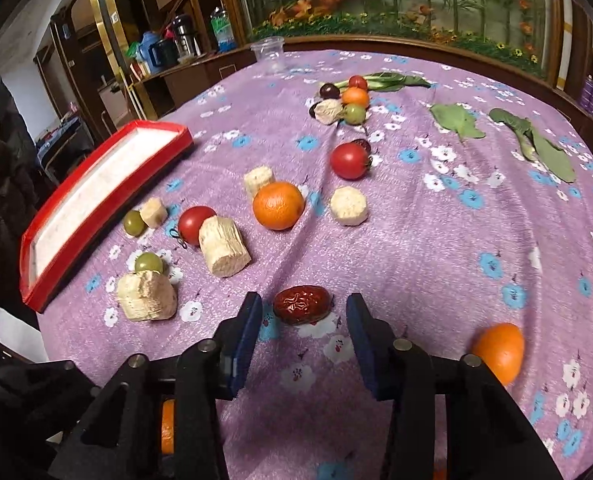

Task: Organize fruits
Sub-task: 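Grasp the red date with the right gripper while the left gripper grasps a mandarin orange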

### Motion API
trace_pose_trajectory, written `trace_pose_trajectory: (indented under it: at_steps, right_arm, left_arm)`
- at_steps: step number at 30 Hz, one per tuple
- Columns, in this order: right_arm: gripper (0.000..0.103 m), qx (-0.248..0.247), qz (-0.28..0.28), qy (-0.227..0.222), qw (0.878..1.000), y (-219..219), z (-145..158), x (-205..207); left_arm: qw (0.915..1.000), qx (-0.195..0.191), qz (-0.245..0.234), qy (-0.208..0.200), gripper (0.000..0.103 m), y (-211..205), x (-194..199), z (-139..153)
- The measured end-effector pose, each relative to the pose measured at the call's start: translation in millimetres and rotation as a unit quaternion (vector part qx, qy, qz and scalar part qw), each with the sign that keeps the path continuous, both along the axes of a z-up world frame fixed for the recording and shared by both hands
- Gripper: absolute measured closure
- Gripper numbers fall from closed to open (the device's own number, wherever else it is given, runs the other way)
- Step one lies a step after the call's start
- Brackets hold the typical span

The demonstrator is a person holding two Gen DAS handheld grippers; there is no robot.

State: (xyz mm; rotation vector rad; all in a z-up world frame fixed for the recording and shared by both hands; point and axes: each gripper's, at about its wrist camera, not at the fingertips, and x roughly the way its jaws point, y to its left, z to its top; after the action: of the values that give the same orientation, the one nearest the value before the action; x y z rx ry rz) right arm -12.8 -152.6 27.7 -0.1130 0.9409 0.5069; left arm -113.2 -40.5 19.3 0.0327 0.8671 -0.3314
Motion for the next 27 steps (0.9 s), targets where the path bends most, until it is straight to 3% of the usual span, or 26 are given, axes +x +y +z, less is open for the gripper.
trace_pose_trajectory:
  at_steps: [1,14,22,27]
  right_arm:
    - [0.071,-0.002,0.001,0.004,1.0,2,-3,1]
    - [0.071,0.014,0.009,-0.012,1.0,2,9,-7]
    - [0.071,0.046,0.051,-0.036,0.997,25,48,-20]
    - [0.071,0.068,0.09,-0.022,0.993,55,63,-13]
  left_arm:
    - [1.0,0.0,0.0,0.0,0.072,0,0,0]
    - [0.9998,0.003,0.012,-0.013,0.072,16,6,10]
    - [0.997,-0.015,0.067,-0.035,0.072,68,18,36]
    - [0.9926,-0.018,0.112,-0.042,0.072,110,24,50]
